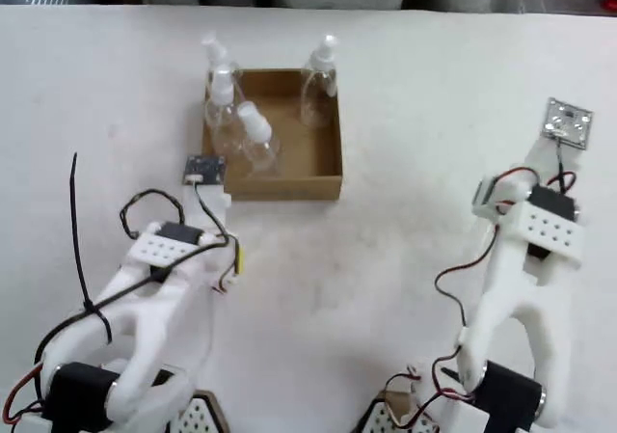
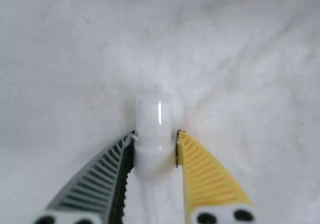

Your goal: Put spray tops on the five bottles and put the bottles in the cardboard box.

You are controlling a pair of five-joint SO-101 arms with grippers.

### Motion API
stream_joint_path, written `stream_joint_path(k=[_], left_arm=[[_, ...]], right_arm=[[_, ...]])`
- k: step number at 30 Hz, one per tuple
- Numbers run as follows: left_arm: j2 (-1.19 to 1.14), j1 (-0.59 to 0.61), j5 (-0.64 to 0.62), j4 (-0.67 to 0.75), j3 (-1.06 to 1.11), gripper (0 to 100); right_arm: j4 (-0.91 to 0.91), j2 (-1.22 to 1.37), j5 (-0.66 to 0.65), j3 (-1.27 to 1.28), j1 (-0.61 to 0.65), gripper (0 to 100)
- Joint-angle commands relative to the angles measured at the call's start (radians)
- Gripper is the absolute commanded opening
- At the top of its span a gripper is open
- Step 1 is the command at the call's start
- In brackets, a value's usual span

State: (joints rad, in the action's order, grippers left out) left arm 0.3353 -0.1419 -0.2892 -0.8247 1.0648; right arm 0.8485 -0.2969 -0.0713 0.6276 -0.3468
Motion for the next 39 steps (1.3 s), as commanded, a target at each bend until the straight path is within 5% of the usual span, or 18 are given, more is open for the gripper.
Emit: stream_joint_path(k=[1, 17, 25, 33, 39], left_arm=[[0.025, -0.008, 0.008, 0.006, -0.002, 2], [0.025, -0.007, 0.008, 0.005, -0.002, 2], [0.025, -0.007, 0.008, 0.005, -0.002, 2], [0.028, 0.021, 0.008, 0.005, -0.009, 2], [0.156, 0.030, 0.008, -0.169, -0.103, 2]], right_arm=[[-0.265, -0.056, 0.012, 0.064, 0.027, 2.4], [-1.276, -0.124, 0.017, 0.367, 0.120, 2.8], [-1.662, -0.277, 0.017, 0.717, 0.208, 2.4], [-1.670, -0.579, 0.017, 0.965, 0.349, 2.4], [-1.392, -0.851, 0.104, 1.020, 0.441, 2.4]])
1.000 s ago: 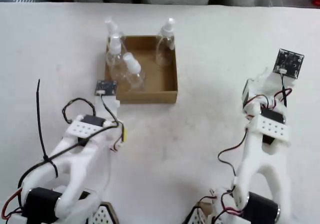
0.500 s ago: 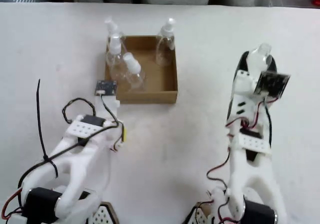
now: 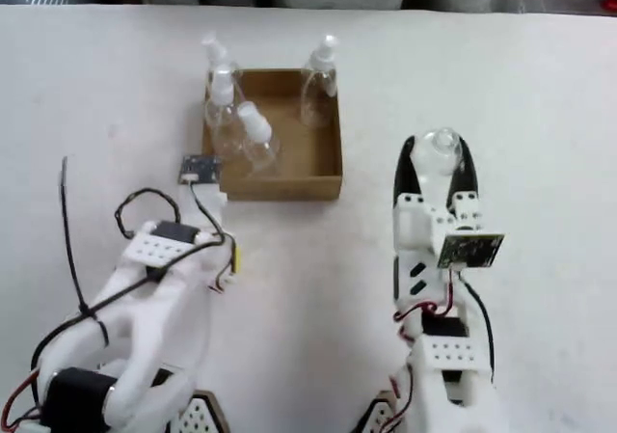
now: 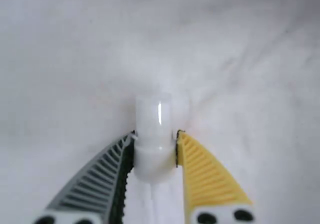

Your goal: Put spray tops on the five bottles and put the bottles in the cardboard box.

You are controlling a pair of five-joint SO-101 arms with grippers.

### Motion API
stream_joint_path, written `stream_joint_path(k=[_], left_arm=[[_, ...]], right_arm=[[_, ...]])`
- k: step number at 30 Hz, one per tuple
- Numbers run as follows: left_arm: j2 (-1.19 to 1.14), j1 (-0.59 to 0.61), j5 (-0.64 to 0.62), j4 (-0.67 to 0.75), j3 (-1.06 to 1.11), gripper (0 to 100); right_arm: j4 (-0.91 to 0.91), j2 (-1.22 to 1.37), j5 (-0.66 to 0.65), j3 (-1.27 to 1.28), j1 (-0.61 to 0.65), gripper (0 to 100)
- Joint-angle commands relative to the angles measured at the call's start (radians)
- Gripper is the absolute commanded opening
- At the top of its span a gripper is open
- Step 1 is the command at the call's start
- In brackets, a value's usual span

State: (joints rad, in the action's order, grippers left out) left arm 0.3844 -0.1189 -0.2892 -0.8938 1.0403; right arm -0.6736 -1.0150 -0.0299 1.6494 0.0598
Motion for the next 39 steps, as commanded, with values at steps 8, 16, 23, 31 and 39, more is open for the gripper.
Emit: stream_joint_path(k=[8, 16, 23, 31, 39], left_arm=[[0.470, 0.013, 0.009, -0.169, -0.193, 2], [0.564, 0.015, 0.132, -0.153, -0.594, 2], [0.564, 0.007, 0.135, 0.051, -0.847, 2], [0.561, -0.114, 0.133, 0.319, -0.873, 2], [0.417, -0.282, 0.133, 0.368, -0.957, 2]], right_arm=[[0.638, -0.553, 0.123, -0.003, 0.153, 2.4], [0.993, -0.779, 0.123, -0.100, 0.364, 2.4], [1.007, -0.705, 0.123, -0.172, 0.631, 2.4], [1.006, -0.685, 0.118, -0.140, 0.874, 2.4], [1.006, -0.687, 0.121, -0.051, 0.878, 2.4]])
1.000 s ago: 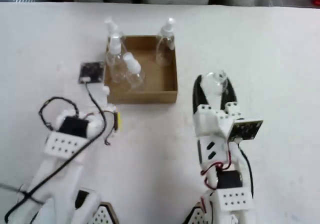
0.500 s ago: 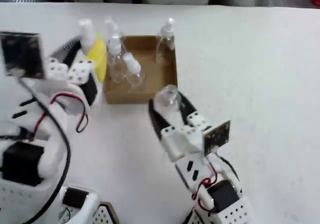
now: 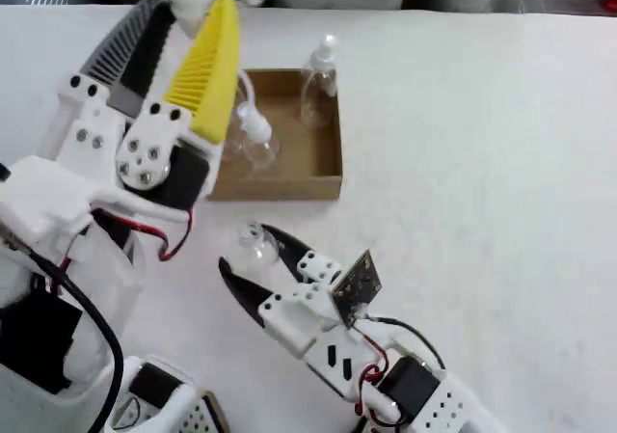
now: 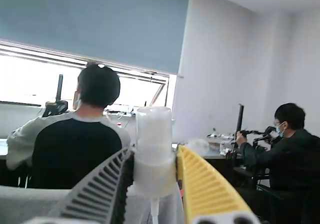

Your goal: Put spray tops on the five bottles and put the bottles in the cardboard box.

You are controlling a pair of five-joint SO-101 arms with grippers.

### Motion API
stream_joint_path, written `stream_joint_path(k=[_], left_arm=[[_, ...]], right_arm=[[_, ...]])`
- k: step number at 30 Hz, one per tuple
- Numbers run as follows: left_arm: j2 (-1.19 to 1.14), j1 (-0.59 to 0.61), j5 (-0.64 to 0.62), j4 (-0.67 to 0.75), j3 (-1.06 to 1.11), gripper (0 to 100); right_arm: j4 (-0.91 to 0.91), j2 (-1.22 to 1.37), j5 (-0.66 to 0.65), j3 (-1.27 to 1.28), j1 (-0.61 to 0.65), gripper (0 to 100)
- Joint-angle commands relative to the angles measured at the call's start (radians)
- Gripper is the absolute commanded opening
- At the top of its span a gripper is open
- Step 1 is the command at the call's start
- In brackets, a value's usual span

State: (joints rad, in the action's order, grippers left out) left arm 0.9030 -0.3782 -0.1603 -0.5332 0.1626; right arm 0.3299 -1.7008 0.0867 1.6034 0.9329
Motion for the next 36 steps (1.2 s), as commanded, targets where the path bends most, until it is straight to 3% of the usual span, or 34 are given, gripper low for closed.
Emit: stream_joint_path(k=[1, 7, 13, 20, 27, 36], left_arm=[[-0.133, -0.022, 0.005, 0.005, -0.094, 2], [-0.199, -0.028, 0.005, 0.002, -0.080, 2], [-0.070, -0.024, 0.006, 0.026, 0.166, 2], [0.082, -0.028, 0.005, 0.262, 0.488, 2], [0.125, -0.030, 0.003, 0.259, 0.509, 2], [0.216, -0.030, -0.101, 0.155, 0.512, 2]], right_arm=[[0.002, -0.001, 0.006, 0.002, 0.005, 2.4], [0.002, -0.001, 0.008, 0.011, -0.081, 2.4], [0.002, -0.001, 0.009, 0.011, -0.177, 2.4], [0.001, -0.001, 0.009, 0.021, -0.179, 2.4], [0.001, -0.001, 0.009, 0.021, -0.179, 2.4], [-0.001, -0.001, 0.009, 0.032, -0.179, 2.4]])
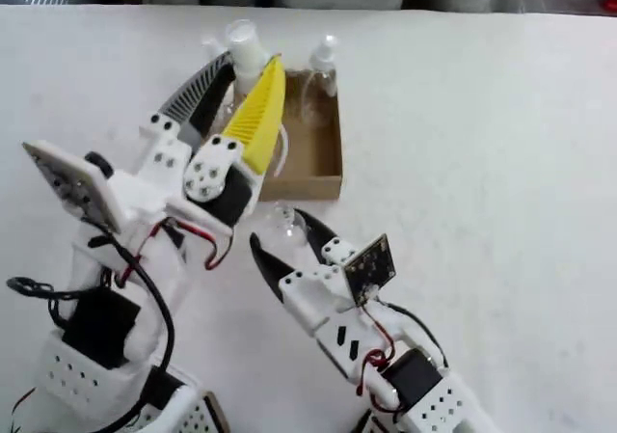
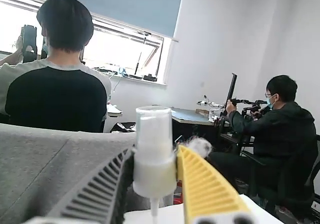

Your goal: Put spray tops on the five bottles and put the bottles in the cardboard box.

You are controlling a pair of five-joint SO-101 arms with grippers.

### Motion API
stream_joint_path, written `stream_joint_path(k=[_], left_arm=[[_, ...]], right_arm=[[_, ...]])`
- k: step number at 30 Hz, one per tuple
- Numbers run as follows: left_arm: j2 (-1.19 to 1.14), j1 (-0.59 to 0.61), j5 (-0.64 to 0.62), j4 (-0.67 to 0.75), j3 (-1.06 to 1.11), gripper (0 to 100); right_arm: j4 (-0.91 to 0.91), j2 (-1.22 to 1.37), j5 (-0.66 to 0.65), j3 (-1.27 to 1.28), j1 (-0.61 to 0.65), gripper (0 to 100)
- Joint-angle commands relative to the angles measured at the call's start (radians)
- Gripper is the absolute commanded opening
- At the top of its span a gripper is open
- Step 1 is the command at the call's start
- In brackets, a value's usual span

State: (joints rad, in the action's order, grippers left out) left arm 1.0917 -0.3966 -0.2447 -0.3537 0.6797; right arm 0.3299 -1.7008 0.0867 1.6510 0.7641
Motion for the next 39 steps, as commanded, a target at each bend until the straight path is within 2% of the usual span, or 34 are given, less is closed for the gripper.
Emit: stream_joint_path(k=[1, 8, 14, 30, 35, 39], left_arm=[[0.028, -0.012, -0.017, -0.037, -0.003, 2], [0.033, -0.039, -0.018, -0.126, -0.003, 2], [0.028, -0.039, -0.077, -0.126, 0.008, 2], [0.038, -0.039, -0.080, -0.127, 0.126, 2], [0.174, -0.041, -0.080, -0.123, 0.269, 2], [0.282, -0.058, -0.075, -0.118, 0.407, 2]], right_arm=[[-0.001, -0.001, 0.009, -0.015, -0.010, 2.4], [-0.001, -0.001, 0.009, -0.015, -0.010, 2.4], [-0.001, -0.001, 0.009, -0.015, -0.010, 2.4], [-0.001, -0.001, 0.009, -0.015, -0.018, 2.4], [-0.035, -0.001, 0.009, -0.015, -0.073, 2.4], [-0.033, -0.001, 0.009, -0.015, -0.070, 2.4]])
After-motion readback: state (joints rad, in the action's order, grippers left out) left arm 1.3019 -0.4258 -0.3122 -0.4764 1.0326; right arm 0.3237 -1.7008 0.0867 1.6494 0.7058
